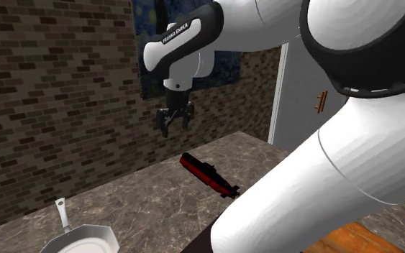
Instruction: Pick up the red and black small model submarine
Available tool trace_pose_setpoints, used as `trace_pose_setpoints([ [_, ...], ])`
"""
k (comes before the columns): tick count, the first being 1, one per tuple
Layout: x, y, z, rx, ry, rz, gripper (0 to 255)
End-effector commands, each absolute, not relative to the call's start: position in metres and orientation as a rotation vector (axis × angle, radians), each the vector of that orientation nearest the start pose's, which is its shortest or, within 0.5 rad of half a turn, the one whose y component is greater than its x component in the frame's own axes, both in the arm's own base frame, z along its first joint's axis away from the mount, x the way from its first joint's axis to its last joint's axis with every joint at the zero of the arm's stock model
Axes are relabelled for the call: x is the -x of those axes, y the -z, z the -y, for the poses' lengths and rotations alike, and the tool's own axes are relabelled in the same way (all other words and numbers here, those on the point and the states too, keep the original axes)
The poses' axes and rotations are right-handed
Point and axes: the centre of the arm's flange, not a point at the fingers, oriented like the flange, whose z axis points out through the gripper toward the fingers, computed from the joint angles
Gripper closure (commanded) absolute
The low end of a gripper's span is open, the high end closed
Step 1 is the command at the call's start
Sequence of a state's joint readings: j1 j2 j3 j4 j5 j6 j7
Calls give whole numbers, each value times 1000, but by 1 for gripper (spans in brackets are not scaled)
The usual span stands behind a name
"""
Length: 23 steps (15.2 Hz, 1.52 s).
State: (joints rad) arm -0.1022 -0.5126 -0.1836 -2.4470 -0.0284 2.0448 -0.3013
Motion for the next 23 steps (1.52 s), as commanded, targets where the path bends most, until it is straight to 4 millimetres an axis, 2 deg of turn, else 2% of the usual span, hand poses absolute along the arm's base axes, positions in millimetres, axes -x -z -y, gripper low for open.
trace_pose_setpoints([
  [1, -395, -468, 137, 3101, 170, 50, 0],
  [12, -431, -364, 236, 3085, 99, -64, 0],
  [23, -455, -256, 335, 3062, 29, -177, 0],
])
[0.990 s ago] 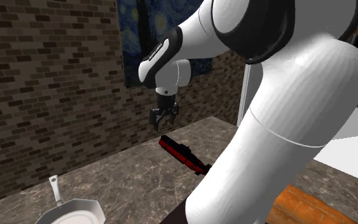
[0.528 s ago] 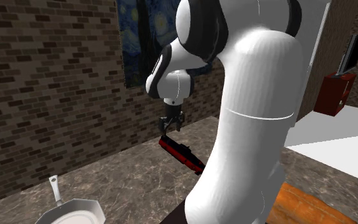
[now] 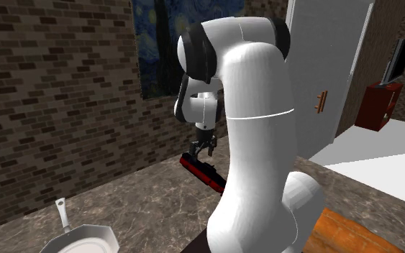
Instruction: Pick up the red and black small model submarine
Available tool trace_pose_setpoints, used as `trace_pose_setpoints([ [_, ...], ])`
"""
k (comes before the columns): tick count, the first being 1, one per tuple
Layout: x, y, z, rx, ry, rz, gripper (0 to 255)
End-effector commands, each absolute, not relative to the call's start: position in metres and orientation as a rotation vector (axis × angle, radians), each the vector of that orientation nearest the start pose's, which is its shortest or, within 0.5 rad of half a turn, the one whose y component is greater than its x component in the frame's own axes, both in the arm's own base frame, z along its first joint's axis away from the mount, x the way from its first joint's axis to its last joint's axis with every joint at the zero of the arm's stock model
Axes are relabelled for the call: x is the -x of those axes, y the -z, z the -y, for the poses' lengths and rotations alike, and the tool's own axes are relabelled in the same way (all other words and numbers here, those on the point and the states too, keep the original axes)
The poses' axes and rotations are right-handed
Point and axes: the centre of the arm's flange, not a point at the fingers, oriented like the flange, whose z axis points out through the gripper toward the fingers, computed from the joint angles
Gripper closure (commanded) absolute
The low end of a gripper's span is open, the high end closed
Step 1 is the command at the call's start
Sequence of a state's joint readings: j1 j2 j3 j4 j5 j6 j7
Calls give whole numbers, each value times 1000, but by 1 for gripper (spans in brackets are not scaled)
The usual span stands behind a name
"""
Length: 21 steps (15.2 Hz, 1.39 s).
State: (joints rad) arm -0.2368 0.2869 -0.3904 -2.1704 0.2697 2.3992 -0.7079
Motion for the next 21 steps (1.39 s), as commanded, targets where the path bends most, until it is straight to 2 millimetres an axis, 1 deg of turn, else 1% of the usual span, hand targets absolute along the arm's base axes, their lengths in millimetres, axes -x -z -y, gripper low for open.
trace_pose_setpoints([
  [1, -456, -246, 344, 3060, 23, -187, 0],
  [3, -459, -226, 362, 3055, 10, -207, 0],
  [4, -459, -221, 366, 3054, 7, -212, 0],
  [11, -459, -184, 366, 3054, 7, -212, 0],
  [13, -459, -181, 366, 3054, 7, -212, 0],
  [14, -459, -181, 367, 3054, 7, -212, 255],
  [21, -459, -182, 367, 3054, 7, -212, 255],
])
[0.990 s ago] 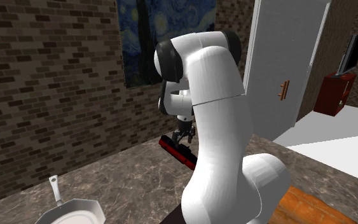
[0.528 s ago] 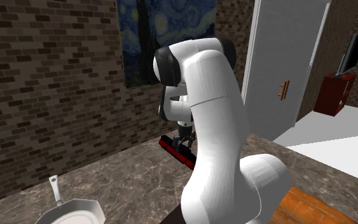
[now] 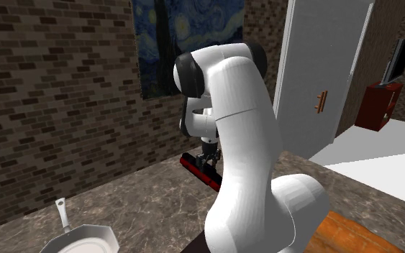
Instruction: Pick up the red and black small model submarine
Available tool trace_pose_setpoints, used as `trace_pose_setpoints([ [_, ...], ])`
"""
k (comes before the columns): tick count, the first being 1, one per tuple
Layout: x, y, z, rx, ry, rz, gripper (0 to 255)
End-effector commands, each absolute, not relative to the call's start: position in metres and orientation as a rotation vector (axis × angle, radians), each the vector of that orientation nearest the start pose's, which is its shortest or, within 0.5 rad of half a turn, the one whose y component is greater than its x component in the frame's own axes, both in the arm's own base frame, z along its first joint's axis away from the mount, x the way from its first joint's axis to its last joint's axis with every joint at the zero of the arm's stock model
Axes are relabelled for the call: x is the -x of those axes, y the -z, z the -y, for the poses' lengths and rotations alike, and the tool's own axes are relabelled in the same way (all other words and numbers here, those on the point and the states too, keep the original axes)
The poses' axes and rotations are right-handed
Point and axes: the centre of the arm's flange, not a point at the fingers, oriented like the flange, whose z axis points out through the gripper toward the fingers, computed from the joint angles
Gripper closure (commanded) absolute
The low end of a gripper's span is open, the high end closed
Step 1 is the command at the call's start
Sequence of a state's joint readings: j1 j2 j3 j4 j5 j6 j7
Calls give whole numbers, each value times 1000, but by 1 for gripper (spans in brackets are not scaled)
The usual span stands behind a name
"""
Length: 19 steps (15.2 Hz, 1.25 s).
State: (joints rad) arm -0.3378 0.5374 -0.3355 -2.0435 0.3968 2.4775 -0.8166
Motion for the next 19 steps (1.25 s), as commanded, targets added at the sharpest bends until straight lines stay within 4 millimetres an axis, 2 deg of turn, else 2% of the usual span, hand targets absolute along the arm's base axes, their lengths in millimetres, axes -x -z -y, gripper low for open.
trace_pose_setpoints([
  [1, -459, -181, 367, 3054, 7, -212, 255],
  [2, -459, -181, 366, 3054, 7, -212, 255],
  [17, -459, -260, 366, 3054, 7, -212, 255],
  [19, -459, -261, 366, 3054, 7, -212, 255],
])
